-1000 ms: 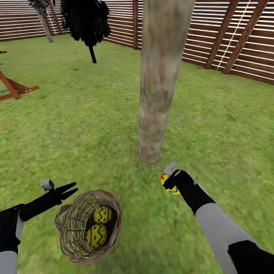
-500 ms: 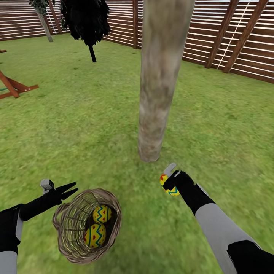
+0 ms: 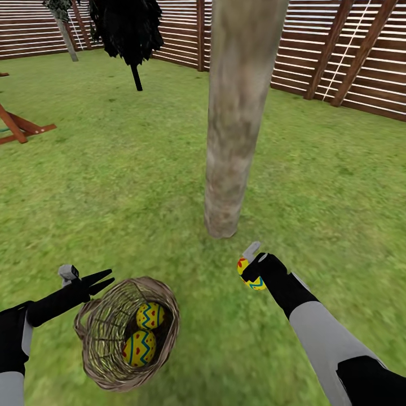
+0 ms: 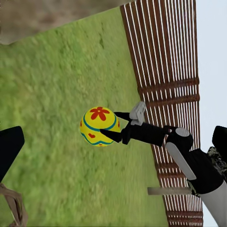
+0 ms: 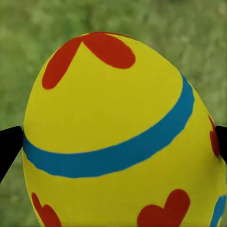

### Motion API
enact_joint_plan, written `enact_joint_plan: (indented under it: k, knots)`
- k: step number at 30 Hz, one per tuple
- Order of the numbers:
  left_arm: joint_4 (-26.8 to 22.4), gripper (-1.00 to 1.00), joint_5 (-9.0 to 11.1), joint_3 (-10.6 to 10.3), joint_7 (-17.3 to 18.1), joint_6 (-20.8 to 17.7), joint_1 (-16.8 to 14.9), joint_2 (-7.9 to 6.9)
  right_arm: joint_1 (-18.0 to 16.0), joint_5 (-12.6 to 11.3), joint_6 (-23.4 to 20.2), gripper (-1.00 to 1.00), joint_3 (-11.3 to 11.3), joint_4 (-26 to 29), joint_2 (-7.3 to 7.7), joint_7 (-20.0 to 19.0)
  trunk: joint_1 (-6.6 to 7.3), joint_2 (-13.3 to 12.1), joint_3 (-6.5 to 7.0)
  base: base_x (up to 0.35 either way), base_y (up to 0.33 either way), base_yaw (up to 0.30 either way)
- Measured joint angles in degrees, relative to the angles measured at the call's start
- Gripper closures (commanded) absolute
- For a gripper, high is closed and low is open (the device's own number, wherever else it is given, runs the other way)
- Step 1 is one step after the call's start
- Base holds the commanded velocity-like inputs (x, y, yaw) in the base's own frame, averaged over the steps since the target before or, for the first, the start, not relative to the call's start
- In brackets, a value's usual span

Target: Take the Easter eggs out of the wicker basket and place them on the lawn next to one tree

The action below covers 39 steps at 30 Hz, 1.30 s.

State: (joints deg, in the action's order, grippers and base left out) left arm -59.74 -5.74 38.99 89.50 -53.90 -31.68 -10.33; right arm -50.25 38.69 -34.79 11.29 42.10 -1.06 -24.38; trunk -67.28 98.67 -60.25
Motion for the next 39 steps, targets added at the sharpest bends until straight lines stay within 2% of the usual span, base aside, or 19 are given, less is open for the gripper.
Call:
enact_joint_plan:
  k: [34, 37, 39]
  knots:
    - [0.0, -1.0, 0.1, 0.1, 0.0, 0.0, 0.1, -0.24, 0.0, 0.0, 0.0, 1.0, 0.0, -0.2, -0.08, 0.0, -7.47, 13.6, -6.1, 0.0, 0.0, 0.0]
    - [0.0, -1.0, 0.0, 2.2, 0.0, 0.0, 0.1, -0.17, 0.0, 0.0, 0.0, 1.0, 0.0, -0.2, -0.06, 0.0, -8.13, 14.8, -6.64, 0.0, 0.0, 0.0]
    - [0.0, -1.0, 0.0, 2.6, 0.0, 0.0, 0.1, -0.16, 0.0, 0.0, 0.0, 1.0, 0.0, -0.2, -0.08, 0.0, -8.57, 15.6, -7.0, 0.0, 0.0, 0.0]
